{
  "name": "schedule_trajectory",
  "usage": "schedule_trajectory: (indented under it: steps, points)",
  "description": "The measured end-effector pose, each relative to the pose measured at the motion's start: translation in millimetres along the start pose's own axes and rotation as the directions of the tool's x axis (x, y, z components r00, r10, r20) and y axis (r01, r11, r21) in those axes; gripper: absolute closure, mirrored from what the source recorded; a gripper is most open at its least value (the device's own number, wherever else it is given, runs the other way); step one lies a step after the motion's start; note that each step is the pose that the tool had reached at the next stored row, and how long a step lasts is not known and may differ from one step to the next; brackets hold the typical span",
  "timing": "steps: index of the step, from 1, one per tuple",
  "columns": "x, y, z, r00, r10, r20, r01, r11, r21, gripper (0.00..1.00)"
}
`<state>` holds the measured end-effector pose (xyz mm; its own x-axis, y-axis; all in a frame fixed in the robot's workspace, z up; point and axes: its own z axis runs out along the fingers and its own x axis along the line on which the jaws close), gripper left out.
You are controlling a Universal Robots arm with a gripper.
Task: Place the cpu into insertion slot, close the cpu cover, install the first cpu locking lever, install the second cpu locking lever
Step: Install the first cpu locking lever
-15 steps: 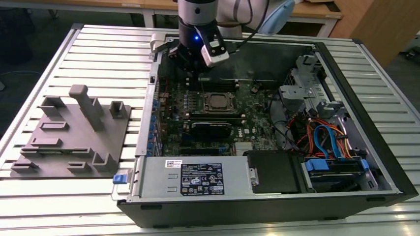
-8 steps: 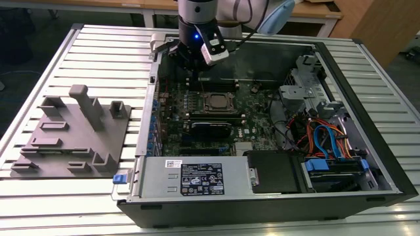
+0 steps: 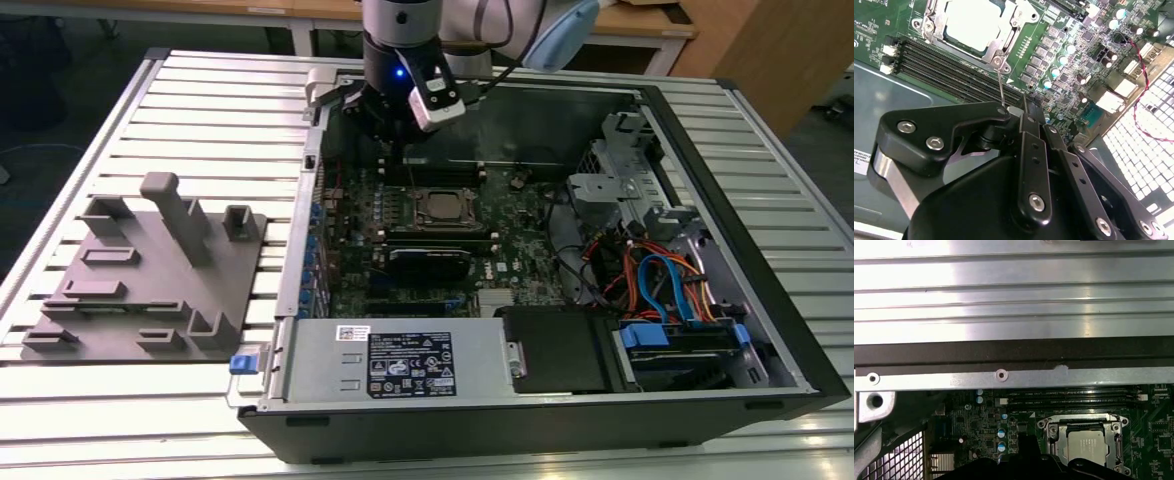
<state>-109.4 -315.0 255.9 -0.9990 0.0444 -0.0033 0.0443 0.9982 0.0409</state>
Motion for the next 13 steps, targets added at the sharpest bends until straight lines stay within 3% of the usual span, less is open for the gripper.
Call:
schedule_trajectory:
  steps: [13]
  points:
    - [-7.9, 0.3, 0.0, 1.0, 0.0, -0.0001, 0.0, 1.0, 0.0, 0.9]
